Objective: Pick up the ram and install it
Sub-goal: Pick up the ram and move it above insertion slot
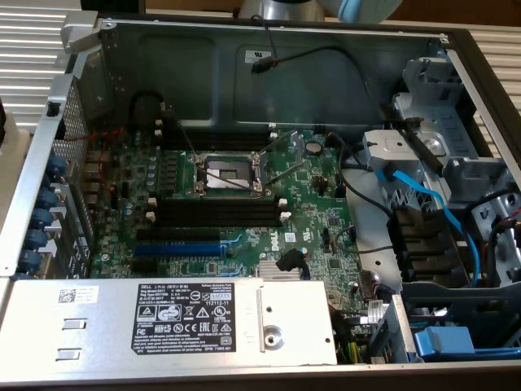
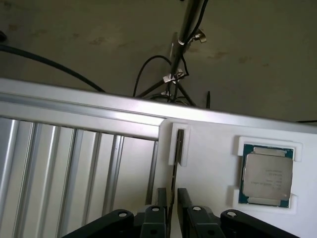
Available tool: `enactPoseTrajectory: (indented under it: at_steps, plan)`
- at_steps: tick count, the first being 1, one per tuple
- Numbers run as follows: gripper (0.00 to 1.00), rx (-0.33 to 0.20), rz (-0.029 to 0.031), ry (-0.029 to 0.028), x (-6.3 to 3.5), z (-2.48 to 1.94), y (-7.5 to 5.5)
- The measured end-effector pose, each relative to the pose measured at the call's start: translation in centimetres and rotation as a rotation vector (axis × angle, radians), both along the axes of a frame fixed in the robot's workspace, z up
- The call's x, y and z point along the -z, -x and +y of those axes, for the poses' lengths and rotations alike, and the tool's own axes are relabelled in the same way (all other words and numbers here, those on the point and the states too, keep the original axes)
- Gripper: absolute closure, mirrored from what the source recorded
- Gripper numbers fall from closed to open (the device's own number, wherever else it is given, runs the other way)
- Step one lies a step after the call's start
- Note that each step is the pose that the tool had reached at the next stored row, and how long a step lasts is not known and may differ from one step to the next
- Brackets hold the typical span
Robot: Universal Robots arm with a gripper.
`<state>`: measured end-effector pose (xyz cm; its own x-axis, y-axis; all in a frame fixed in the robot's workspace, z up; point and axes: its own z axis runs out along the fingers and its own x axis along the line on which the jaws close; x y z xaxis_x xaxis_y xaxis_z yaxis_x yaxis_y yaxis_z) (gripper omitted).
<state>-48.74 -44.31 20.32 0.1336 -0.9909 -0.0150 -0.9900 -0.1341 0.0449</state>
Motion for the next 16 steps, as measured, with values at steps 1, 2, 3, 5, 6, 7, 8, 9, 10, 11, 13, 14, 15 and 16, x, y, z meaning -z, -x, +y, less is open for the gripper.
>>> enactPoseTrajectory:
  at_steps: [1, 2, 3, 5, 6, 7, 8, 9, 10, 11, 13, 14, 15, 16]
  plan:
    - [0.77, 0.0, 0.0, 0.0, 0.0, 0.01, -0.01]
    - [0.77, -0.001, 0.0002, 0.0001, 0.0, 0.01, -0.01]
    - [0.77, -0.001, 0.0002, 0.0001, -0.01, 0.02, -0.02]
    - [0.77, -0.001, 0.0005, 0.0002, -0.01, 0.03, -0.07]
    - [0.77, -0.001, 0.0006, 0.0001, -0.01, 0.03, -0.13]
    - [0.77, -0.001, 0.0007, 0.0001, 0.0, 0.02, -0.16]
    - [0.77, -0.001, 0.0007, 0.0001, 0.0, 0.03, -0.2]
    - [0.77, -0.001, 0.0008, 0.0001, 0.0, 0.02, -0.21]
    - [0.77, -0.001, 0.0009, 0.0001, -0.01, 0.02, -0.21]
    - [0.77, -0.001, 0.0009, 0.0001, 0.0, 0.02, -0.21]
    - [0.77, -0.001, 0.0008, 0.0001, -0.01, 0.02, -0.22]
    - [0.77, -0.001, 0.0008, 0.0001, -0.01, 0.02, -0.22]
    - [0.77, -0.001, 0.0008, 0.0001, -0.01, 0.02, -0.22]
    - [0.77, -0.001, 0.0009, 0.0001, -0.01, 0.02, -0.22]
